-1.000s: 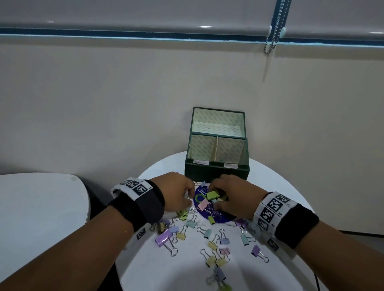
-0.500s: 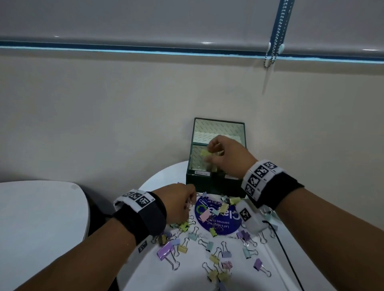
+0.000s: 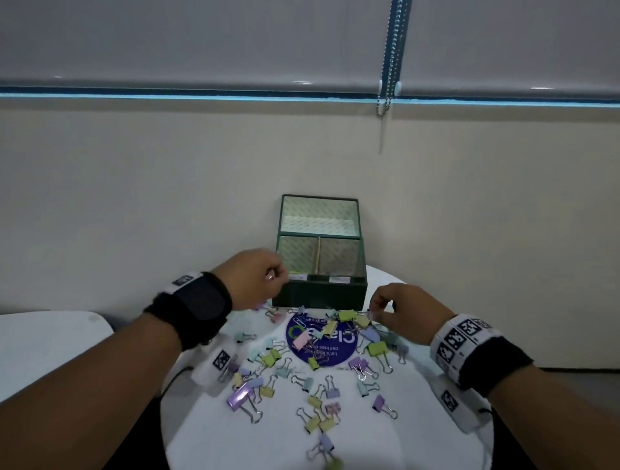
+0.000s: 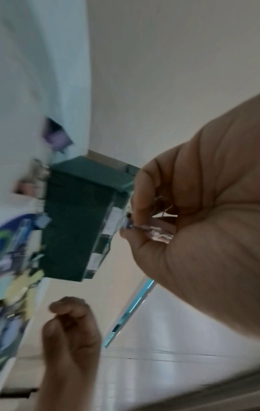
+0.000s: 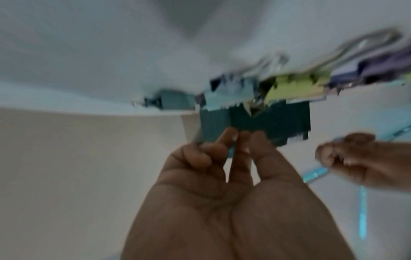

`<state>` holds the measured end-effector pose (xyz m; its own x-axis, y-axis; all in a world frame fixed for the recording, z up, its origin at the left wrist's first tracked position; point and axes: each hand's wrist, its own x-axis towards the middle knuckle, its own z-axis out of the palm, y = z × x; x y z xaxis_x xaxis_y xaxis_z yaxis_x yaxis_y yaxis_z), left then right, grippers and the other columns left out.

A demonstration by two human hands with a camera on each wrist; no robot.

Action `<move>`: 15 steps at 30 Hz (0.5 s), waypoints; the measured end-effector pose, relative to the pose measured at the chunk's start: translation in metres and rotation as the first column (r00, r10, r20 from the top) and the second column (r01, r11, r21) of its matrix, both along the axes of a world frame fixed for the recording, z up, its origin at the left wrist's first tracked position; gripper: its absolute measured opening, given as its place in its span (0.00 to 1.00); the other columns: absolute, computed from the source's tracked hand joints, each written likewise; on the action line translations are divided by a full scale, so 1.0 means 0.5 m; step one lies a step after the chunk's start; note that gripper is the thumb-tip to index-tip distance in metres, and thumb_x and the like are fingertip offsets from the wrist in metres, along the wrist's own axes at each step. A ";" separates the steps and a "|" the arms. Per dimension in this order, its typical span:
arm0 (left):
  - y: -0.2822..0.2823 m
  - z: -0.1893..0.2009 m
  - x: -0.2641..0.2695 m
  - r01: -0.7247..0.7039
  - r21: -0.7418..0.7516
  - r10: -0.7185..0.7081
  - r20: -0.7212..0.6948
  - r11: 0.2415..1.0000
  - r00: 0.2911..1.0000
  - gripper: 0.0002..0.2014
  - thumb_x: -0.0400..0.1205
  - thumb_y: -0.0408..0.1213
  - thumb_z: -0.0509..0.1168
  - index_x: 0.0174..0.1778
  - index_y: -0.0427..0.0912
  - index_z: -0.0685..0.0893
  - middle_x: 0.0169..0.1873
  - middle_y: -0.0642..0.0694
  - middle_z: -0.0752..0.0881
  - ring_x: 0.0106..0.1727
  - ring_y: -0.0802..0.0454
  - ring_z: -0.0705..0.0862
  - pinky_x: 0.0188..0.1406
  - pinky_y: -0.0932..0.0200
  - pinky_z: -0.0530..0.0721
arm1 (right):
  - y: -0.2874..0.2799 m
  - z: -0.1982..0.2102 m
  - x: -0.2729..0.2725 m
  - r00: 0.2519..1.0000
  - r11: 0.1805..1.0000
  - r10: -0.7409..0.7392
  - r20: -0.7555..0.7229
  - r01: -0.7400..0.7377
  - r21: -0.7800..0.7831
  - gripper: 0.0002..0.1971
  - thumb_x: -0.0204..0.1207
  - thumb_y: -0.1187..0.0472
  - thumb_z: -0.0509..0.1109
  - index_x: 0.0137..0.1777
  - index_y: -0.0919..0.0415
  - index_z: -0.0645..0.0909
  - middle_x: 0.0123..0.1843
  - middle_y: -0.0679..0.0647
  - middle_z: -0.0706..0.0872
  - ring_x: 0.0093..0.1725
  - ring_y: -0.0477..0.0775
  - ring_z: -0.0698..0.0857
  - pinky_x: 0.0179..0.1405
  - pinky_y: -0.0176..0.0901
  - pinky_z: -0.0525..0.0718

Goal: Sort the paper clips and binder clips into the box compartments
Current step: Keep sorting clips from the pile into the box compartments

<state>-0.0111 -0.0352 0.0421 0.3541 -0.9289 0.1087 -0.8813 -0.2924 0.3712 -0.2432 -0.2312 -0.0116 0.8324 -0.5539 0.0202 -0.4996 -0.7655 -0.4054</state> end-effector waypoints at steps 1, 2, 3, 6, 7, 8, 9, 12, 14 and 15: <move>-0.014 0.015 0.004 -0.008 -0.040 0.009 0.008 0.999 1.000 0.06 0.83 0.42 0.66 0.45 0.48 0.87 0.44 0.56 0.83 0.44 0.56 0.84 0.46 0.59 0.82 | 0.001 -0.006 0.001 1.000 1.000 -0.018 -0.004 0.018 0.007 0.03 0.79 0.55 0.73 0.45 0.44 0.85 0.47 0.39 0.86 0.41 0.38 0.81 0.39 0.27 0.71; -0.032 0.026 0.009 -0.020 -0.073 0.022 0.022 0.997 1.000 0.06 0.83 0.42 0.66 0.44 0.49 0.86 0.44 0.56 0.84 0.45 0.56 0.84 0.46 0.61 0.80 | 0.003 -0.012 0.003 0.999 0.999 -0.035 -0.018 0.035 0.016 0.05 0.79 0.57 0.73 0.45 0.43 0.85 0.48 0.38 0.85 0.43 0.41 0.82 0.40 0.29 0.73; -0.051 0.034 0.015 -0.040 -0.096 0.042 0.023 0.995 0.999 0.05 0.83 0.41 0.66 0.43 0.50 0.86 0.45 0.56 0.84 0.46 0.56 0.84 0.45 0.62 0.78 | 0.007 -0.017 0.007 0.998 0.999 -0.045 -0.037 0.046 0.024 0.06 0.78 0.58 0.73 0.46 0.42 0.84 0.49 0.38 0.85 0.45 0.43 0.82 0.41 0.31 0.74; -0.101 0.029 0.025 -0.112 -0.103 0.111 -0.016 0.988 0.994 0.06 0.82 0.39 0.65 0.43 0.51 0.86 0.49 0.54 0.86 0.47 0.55 0.83 0.43 0.63 0.75 | 0.019 -0.021 0.015 0.997 0.998 -0.044 -0.058 0.047 0.047 0.08 0.78 0.56 0.73 0.53 0.41 0.84 0.54 0.40 0.84 0.47 0.43 0.82 0.41 0.34 0.76; -0.113 0.021 0.024 -0.124 -0.089 0.123 -0.017 0.988 0.992 0.06 0.82 0.39 0.65 0.42 0.51 0.85 0.50 0.52 0.87 0.48 0.54 0.83 0.44 0.63 0.74 | 0.020 -0.021 0.016 0.997 0.997 -0.048 -0.053 0.051 0.063 0.09 0.78 0.55 0.72 0.55 0.40 0.84 0.55 0.40 0.83 0.47 0.43 0.83 0.42 0.35 0.77; -0.124 0.010 0.024 -0.129 -0.073 0.129 -0.006 0.989 0.992 0.06 0.82 0.39 0.65 0.40 0.51 0.84 0.51 0.50 0.88 0.49 0.52 0.84 0.44 0.63 0.75 | 0.021 -0.020 0.015 0.997 0.996 -0.054 -0.053 0.058 0.075 0.11 0.78 0.54 0.73 0.58 0.40 0.85 0.56 0.40 0.83 0.48 0.44 0.83 0.43 0.37 0.79; -0.132 -0.001 0.022 -0.129 -0.054 0.131 0.019 0.990 0.991 0.06 0.82 0.41 0.67 0.39 0.50 0.84 0.51 0.49 0.88 0.50 0.50 0.84 0.45 0.62 0.76 | 0.021 -0.021 0.015 0.996 0.995 -0.061 -0.061 0.066 0.075 0.13 0.78 0.54 0.73 0.61 0.40 0.85 0.58 0.41 0.83 0.50 0.45 0.84 0.46 0.38 0.80; -0.139 -0.015 0.011 -0.114 0.000 0.114 0.090 0.993 0.989 0.16 0.81 0.52 0.70 0.61 0.49 0.86 0.54 0.49 0.87 0.52 0.51 0.84 0.51 0.58 0.81 | 0.023 -0.026 0.016 0.993 0.996 -0.055 -0.106 0.063 0.070 0.18 0.77 0.52 0.76 0.66 0.40 0.86 0.62 0.43 0.85 0.55 0.48 0.85 0.53 0.40 0.83; -0.134 -0.014 0.005 -0.078 0.041 0.068 0.188 0.996 0.980 0.24 0.79 0.57 0.69 0.69 0.52 0.81 0.61 0.50 0.84 0.55 0.51 0.84 0.55 0.54 0.83 | 0.022 -0.031 0.015 0.992 0.996 -0.049 -0.115 0.058 0.073 0.19 0.76 0.51 0.76 0.67 0.39 0.85 0.61 0.42 0.86 0.54 0.47 0.85 0.54 0.40 0.83; -0.127 -0.010 -0.001 -0.053 0.028 0.044 0.261 0.998 0.964 0.24 0.79 0.58 0.69 0.68 0.52 0.82 0.62 0.50 0.82 0.55 0.51 0.83 0.55 0.53 0.84 | 0.021 -0.033 0.016 0.992 0.997 -0.041 -0.118 0.049 0.064 0.18 0.77 0.51 0.76 0.67 0.39 0.85 0.60 0.41 0.87 0.54 0.46 0.85 0.54 0.40 0.83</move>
